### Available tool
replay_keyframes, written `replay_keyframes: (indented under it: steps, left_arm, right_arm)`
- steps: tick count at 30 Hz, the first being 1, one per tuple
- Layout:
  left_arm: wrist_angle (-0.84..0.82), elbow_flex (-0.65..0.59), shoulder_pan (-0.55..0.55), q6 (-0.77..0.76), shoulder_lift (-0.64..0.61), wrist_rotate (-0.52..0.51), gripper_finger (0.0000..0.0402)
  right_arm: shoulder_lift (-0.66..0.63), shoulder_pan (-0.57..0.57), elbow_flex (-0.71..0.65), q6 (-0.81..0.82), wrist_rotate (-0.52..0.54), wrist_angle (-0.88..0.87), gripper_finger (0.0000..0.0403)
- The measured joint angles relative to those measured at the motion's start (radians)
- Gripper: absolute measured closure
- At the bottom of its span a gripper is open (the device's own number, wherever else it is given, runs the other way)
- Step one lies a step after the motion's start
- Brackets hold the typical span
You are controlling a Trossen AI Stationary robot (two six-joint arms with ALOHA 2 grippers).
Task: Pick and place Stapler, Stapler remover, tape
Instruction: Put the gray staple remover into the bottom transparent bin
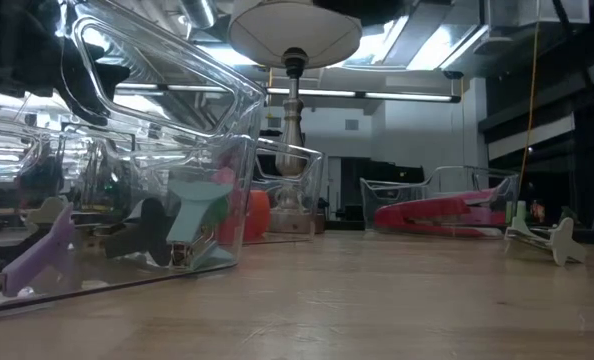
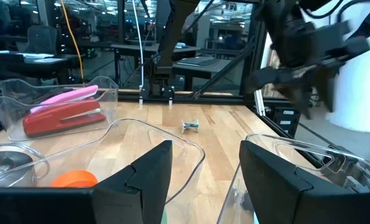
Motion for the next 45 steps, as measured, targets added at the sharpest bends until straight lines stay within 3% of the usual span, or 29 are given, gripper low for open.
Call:
replay_keyframes:
  steps: [9, 23, 45]
  left_arm:
    - [0.000, 0.000, 0.000, 0.000, 0.000, 0.000, 0.0217]
    - [0.000, 0.000, 0.000, 0.000, 0.000, 0.000, 0.0217]
    - [0.000, 0.000, 0.000, 0.000, 0.000, 0.000, 0.0217]
  right_arm:
    - [-0.048, 0.009, 0.000, 0.281, 0.010, -0.319, 0.0230]
    - [-0.103, 0.009, 0.000, 0.401, 0.102, -0.725, 0.0230]
    - [-0.104, -0.003, 0.000, 0.419, 0.160, -0.885, 0.0230]
